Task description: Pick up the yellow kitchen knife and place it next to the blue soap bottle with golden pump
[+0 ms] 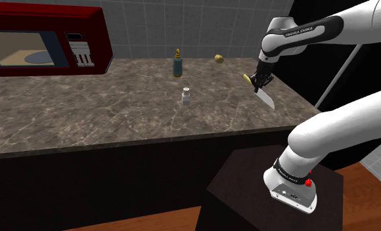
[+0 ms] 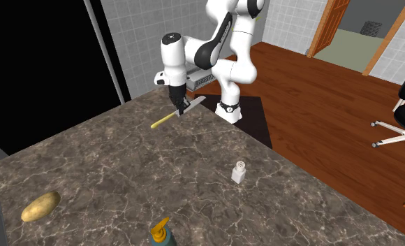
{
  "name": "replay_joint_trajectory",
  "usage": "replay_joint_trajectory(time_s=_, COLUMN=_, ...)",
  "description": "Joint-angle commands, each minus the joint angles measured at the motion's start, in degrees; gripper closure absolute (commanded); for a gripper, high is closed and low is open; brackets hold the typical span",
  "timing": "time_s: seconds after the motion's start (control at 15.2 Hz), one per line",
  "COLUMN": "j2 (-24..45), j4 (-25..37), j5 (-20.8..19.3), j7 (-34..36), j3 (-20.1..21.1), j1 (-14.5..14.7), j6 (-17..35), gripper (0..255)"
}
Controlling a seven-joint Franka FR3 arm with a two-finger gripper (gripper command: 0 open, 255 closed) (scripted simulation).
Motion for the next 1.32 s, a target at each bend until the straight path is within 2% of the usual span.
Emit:
replay_joint_trajectory(time_s=0.0, j2=-0.5, j4=1.1, j5=0.2, j7=0.1, j3=0.3, j1=0.1, j6=-1.7, gripper=255)
replay_joint_trajectory(time_s=1.25, j2=-3.0, j4=14.0, j5=1.4, j7=0.0, j3=2.4, j1=0.6, j6=-17.0, gripper=255)
